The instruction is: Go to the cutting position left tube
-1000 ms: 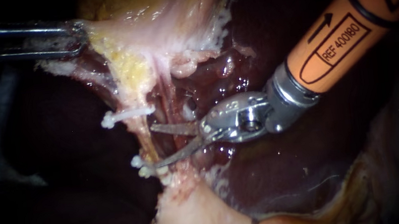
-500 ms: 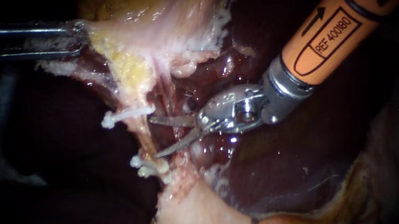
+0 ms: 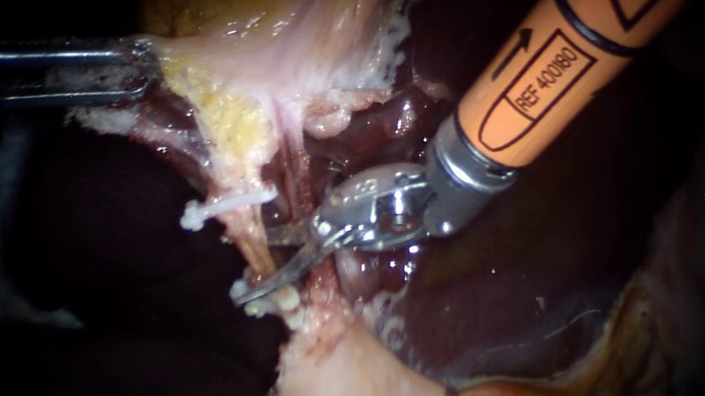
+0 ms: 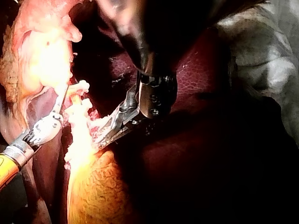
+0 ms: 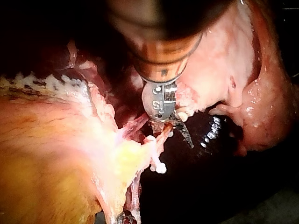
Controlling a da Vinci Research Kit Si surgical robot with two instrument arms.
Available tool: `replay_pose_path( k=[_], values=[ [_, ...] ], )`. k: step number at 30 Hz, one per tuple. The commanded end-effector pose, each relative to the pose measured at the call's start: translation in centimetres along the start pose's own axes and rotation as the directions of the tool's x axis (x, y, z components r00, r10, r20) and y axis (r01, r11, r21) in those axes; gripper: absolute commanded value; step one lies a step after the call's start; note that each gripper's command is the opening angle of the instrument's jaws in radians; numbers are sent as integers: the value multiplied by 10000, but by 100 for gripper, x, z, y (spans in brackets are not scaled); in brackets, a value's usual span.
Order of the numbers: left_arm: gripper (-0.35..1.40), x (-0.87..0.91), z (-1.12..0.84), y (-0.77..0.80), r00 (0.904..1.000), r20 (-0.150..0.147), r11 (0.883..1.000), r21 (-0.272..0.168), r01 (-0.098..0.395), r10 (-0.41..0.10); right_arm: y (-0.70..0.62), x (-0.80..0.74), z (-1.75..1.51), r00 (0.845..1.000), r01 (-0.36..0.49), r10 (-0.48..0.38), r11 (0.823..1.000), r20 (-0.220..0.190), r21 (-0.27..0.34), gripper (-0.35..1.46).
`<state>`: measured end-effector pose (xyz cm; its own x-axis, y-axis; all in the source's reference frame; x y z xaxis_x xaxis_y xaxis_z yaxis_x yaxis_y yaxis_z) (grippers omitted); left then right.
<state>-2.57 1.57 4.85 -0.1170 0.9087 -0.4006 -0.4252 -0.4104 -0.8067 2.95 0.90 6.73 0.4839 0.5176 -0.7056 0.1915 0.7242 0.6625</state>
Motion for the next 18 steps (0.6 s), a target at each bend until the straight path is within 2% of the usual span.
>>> replay_pose_path(
  k=[1,11,18],
  values=[
    [-35,0,0,0,10000,-3,10000,12,4,-4,2,2,3,9999,-86,84,9998,-109,-168,135],
    [-35,0,3,1,10000,3,10000,0,4,-4,4,14,18,9983,-192,170,9990,-552,-397,136],
    [-35,0,4,1,10000,1,10000,4,4,-4,-10,27,19,9945,-461,438,9987,-951,-219,138]
  ],
)
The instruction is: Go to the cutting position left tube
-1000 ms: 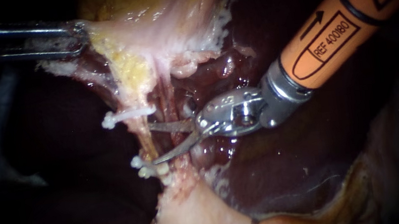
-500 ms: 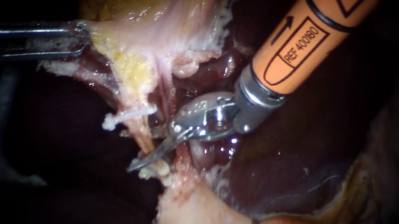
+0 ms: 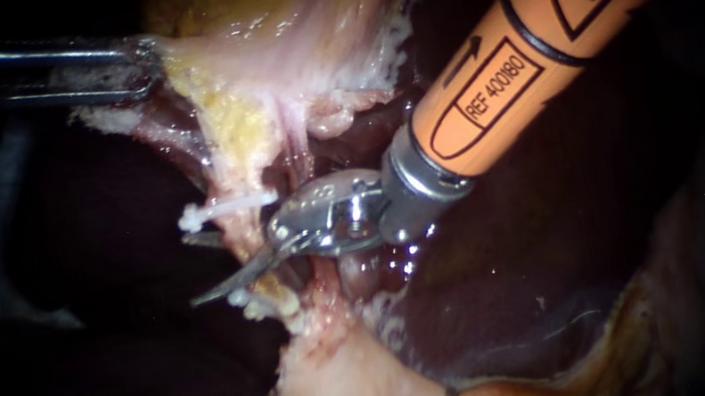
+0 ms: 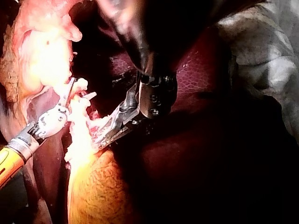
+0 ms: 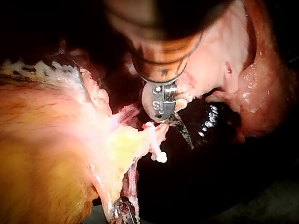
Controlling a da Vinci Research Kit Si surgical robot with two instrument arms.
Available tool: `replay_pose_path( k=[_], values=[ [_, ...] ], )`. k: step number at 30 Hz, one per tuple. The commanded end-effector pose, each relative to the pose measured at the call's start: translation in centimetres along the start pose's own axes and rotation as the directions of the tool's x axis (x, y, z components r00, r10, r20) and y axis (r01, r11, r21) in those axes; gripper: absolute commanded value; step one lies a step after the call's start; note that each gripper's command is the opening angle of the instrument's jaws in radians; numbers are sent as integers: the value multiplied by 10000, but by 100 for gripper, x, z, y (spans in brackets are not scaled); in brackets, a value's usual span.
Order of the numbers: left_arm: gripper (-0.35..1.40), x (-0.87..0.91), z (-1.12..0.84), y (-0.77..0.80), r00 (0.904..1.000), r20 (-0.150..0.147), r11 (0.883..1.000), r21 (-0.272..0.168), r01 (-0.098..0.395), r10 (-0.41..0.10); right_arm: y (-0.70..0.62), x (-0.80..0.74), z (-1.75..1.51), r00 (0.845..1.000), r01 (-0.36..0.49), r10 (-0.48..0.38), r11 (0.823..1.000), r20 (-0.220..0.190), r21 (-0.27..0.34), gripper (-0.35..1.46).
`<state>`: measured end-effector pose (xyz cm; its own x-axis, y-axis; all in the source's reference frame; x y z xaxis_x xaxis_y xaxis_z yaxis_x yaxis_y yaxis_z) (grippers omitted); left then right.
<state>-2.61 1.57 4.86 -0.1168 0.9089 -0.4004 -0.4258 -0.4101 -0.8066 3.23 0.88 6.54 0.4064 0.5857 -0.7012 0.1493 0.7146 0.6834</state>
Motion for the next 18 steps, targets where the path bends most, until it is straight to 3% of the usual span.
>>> replay_pose_path(
  k=[1,6,12,18],
  values=[
    [-35,0,0,0,10000,2,10000,-2,1,-1,-3,4,-2,9999,-75,76,9999,-68,129,138],
    [-35,0,0,0,10000,3,10000,-3,1,-1,-22,23,-2,9990,-173,190,9989,-415,426,140],
    [-35,0,0,0,10000,3,10000,-4,0,0,-39,33,3,9985,-198,232,9975,-490,685,140],
    [-35,0,0,0,10000,4,10000,-6,-1,1,-42,35,5,9983,-176,217,9969,-532,769,140]
  ],
)
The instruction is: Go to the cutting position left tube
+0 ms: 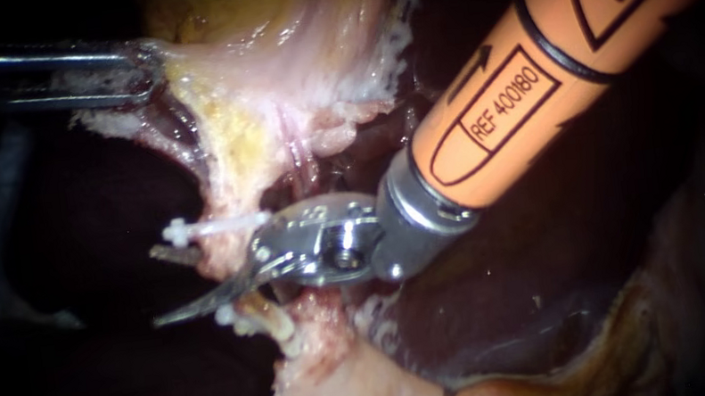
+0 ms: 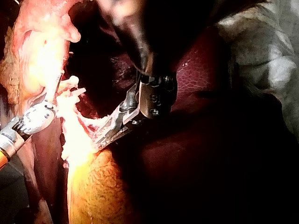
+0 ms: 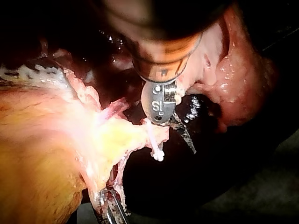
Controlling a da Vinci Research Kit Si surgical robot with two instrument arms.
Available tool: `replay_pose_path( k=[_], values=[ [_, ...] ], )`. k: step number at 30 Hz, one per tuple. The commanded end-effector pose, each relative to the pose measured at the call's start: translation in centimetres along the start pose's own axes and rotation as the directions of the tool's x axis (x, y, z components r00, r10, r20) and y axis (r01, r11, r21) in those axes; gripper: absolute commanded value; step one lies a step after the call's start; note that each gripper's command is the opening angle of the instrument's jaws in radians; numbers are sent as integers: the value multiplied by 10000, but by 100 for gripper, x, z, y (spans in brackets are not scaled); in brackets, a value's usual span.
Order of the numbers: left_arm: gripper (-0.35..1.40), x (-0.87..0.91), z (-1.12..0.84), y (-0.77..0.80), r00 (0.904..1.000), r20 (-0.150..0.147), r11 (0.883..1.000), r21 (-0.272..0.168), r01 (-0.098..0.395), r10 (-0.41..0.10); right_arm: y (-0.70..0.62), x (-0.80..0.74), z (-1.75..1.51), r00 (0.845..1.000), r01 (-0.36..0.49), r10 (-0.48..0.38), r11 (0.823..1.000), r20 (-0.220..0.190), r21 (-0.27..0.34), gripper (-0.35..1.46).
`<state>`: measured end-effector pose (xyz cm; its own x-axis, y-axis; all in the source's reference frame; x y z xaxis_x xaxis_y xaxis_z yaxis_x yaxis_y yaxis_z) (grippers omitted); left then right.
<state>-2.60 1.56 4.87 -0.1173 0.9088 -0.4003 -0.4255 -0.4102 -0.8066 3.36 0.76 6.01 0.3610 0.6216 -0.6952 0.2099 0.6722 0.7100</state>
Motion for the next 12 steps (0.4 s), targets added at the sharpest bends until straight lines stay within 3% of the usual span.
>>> replay_pose_path(
  k=[1,12],
  values=[
    [-35,0,0,0,10000,-1,10000,-3,1,-1,0,0,0,10000,12,-12,10000,3,8,140],
    [-35,1,1,-1,10000,1,10000,-6,0,0,3,-4,-1,10000,26,-26,10000,12,4,140]
  ],
)
